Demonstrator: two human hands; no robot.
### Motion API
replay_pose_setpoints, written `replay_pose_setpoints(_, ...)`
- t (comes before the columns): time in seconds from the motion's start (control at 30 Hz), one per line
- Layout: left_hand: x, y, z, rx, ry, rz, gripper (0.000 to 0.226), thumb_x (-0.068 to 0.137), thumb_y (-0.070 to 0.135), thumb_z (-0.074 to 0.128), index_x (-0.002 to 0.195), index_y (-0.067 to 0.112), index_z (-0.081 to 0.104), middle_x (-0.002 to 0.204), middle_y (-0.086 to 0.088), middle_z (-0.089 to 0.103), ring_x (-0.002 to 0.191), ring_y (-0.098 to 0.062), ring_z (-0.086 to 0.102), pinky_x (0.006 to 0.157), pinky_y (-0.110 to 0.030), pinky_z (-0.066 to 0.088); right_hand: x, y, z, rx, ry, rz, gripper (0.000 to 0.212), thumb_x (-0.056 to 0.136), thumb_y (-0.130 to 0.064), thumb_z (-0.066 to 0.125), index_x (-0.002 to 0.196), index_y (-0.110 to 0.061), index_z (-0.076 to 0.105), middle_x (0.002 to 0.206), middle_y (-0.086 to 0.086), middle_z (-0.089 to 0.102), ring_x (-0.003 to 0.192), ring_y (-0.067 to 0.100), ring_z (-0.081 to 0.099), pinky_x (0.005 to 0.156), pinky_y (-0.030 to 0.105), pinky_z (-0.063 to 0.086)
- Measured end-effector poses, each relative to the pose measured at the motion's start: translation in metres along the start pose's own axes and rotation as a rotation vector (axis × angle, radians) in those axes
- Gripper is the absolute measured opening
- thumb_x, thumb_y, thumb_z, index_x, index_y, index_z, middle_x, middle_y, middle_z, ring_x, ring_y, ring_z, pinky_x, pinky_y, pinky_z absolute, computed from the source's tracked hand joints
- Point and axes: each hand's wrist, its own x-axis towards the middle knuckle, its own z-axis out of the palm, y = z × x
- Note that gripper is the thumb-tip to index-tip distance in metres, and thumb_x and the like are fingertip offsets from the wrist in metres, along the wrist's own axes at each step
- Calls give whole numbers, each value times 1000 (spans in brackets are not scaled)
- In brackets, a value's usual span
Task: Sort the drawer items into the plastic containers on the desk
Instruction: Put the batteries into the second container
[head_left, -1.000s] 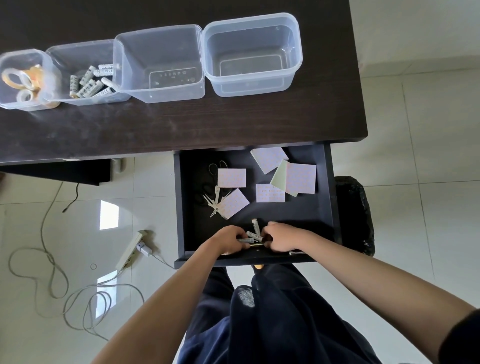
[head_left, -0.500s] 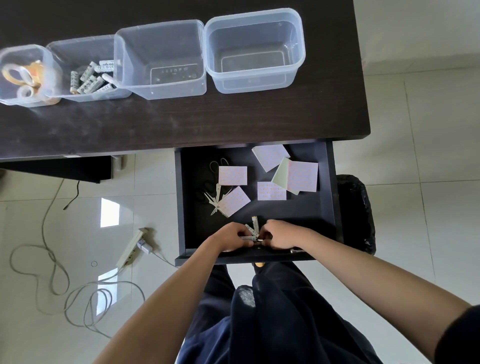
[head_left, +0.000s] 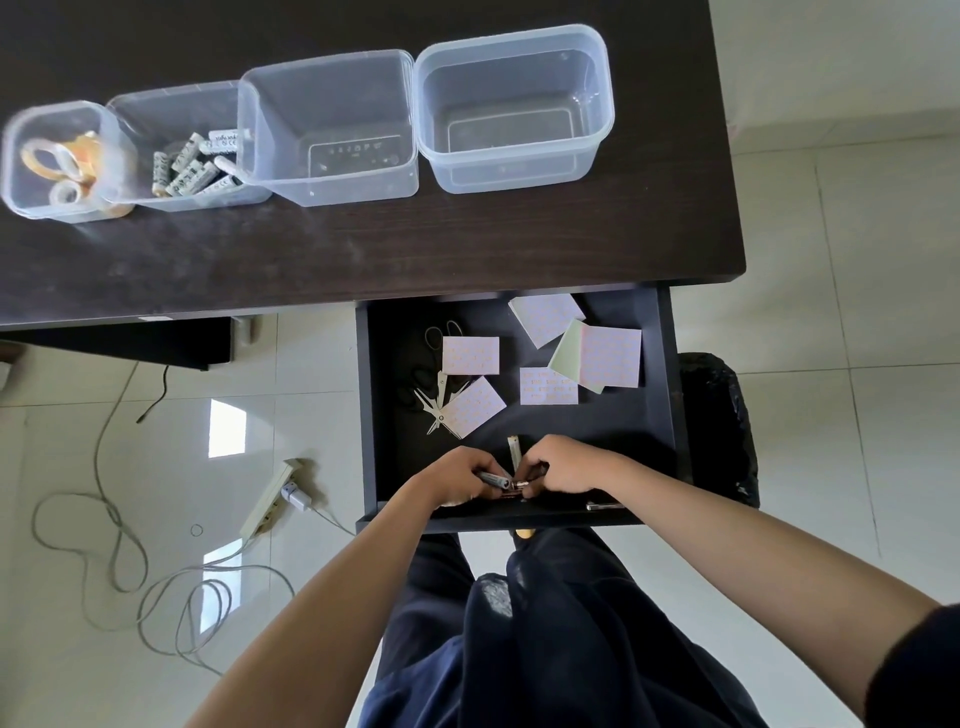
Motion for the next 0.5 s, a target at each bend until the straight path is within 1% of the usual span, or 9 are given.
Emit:
replay_pose_setpoints(0.03, 0, 0, 0, -5, 5, 2, 20, 80, -2, 68, 83, 17, 66, 92, -3, 69, 78, -8, 58, 76, -20, 47, 0, 1, -1, 6, 3, 1, 27, 79, -18, 76, 105, -16, 72, 97, -2, 65, 88, 11, 57, 71, 18, 42)
replay_pose_setpoints(0.07, 0, 0, 0, 2, 15, 4, 18, 80, -1, 68, 82, 17, 65, 90, -3, 68, 79, -10, 57, 77, -22, 47, 0, 2, -1, 9, 9, 6, 27, 79, -16, 76, 105, -16, 72, 95, -3, 65, 88, 11, 57, 71, 18, 42)
replay_pose_setpoints(0.13, 0, -1, 0, 29, 48, 15, 18, 82, -1, 65, 81, 17, 63, 82, -1, 64, 76, -11, 55, 74, -25, 46, -1, 5, -1, 7, 26, 19, 26, 79, -15, 75, 105, -15, 72, 97, -1, 67, 90, 15, 59, 77, 23, 47)
replay_pose_setpoints(0.17, 0, -2, -1, 39, 58, 24, 18, 82, -1, 63, 82, 17, 63, 83, -2, 65, 77, -12, 56, 74, -26, 46, -1, 6, -2, 7, 34, 26, 27, 78, -15, 75, 105, -15, 72, 99, 0, 68, 91, 16, 61, 80, 25, 48)
replay_pose_setpoints(0.2, 0, -2, -1, 52, 58, 32, 18, 83, -1, 61, 84, 16, 64, 89, -5, 68, 80, -13, 59, 75, -27, 48, -2, 8, -2, 7, 41, 33, 27, 78, -15, 76, 105, -15, 72, 99, 0, 68, 92, 17, 61, 82, 27, 49)
replay_pose_setpoints(0.3, -1, -2, -3, 75, 20, 53, 12, 84, 5, 65, 94, 10, 68, 104, -12, 71, 91, -15, 62, 88, -32, 50, -6, 14, -2, 16, 77, 54, 27, 78, -16, 76, 104, -16, 72, 100, -1, 69, 93, 16, 62, 84, 28, 51)
replay_pose_setpoints(0.33, -1, -1, -2, 75, 0, 58, 14, 84, 7, 66, 97, 10, 69, 104, -11, 71, 91, -14, 61, 90, -31, 49, -6, 16, -1, 28, 92, 60, 26, 78, -15, 75, 104, -17, 72, 99, -2, 68, 92, 15, 62, 82, 26, 50)
replay_pose_setpoints(0.43, -3, 5, 0, 86, -53, 85, 20, 83, 9, 69, 103, 11, 70, 94, -2, 68, 86, -8, 59, 87, -24, 47, -8, 19, 1, 70, 125, 69, 24, 79, -13, 73, 102, -17, 72, 95, -4, 66, 89, 13, 61, 77, 22, 47)
replay_pose_setpoints(0.5, -2, 9, 1, 103, -57, 88, 20, 81, 10, 71, 101, 13, 71, 91, 0, 67, 85, -8, 59, 86, -25, 48, -8, 19, 3, 96, 135, 71, 24, 79, -12, 73, 103, -17, 72, 98, -3, 68, 91, 13, 62, 79, 22, 48)
